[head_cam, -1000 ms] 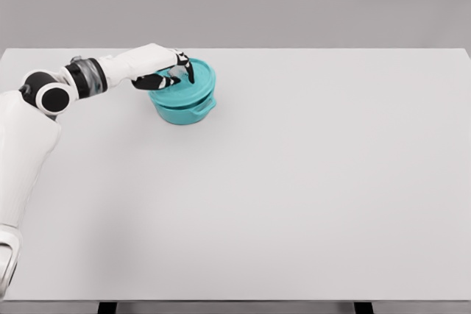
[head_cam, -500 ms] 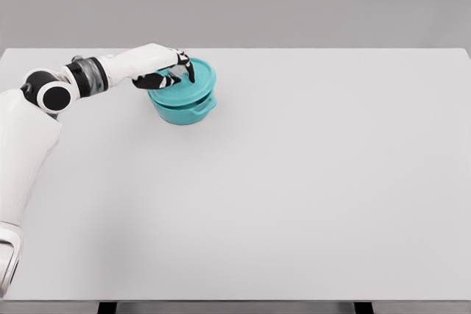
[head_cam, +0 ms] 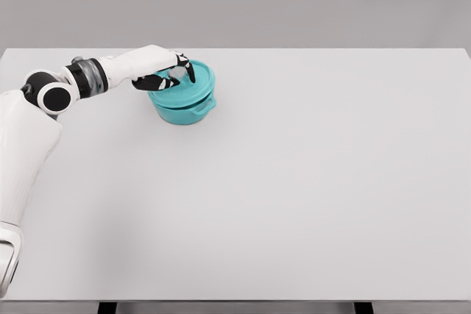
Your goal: Cover the pot with left arm
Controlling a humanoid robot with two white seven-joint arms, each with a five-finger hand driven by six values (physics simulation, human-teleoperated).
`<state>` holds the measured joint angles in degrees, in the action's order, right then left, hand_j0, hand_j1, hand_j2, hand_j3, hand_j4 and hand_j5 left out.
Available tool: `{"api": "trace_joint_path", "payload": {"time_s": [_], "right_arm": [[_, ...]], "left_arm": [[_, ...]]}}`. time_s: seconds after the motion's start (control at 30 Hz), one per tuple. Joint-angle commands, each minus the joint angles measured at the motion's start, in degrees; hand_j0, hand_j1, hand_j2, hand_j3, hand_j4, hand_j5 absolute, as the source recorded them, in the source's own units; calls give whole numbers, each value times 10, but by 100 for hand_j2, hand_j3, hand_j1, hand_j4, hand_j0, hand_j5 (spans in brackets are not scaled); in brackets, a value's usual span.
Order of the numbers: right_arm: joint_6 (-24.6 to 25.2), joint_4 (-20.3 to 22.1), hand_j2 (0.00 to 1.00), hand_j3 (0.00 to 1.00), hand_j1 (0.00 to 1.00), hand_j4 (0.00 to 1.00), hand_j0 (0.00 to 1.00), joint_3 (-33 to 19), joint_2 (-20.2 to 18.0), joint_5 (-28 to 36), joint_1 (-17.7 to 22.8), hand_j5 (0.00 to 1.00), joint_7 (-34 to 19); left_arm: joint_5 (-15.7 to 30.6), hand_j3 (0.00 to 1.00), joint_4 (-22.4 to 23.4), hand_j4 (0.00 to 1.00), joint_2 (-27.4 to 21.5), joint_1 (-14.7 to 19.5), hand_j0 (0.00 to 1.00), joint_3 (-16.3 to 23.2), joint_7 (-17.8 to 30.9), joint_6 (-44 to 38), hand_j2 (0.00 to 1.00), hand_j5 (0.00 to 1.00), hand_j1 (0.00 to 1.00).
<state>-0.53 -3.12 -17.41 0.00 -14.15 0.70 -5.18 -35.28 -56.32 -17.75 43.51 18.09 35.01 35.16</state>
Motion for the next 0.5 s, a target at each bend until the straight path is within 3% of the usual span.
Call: {"api": "trace_joint_path", "payload": {"time_s": [0.0,0.47], "right_arm": [[0,0,100,100,100,100,100,0,0,0,0,100,0],[0,0,100,100,100,100,100,0,0,0,0,100,0]], "left_arm": [[4,56,0,56,-1,0,56,-1,0,-2,56,56,56],[4,61,-1,61,-1,-1,61,-1,0,-2,61,61,61]]}}
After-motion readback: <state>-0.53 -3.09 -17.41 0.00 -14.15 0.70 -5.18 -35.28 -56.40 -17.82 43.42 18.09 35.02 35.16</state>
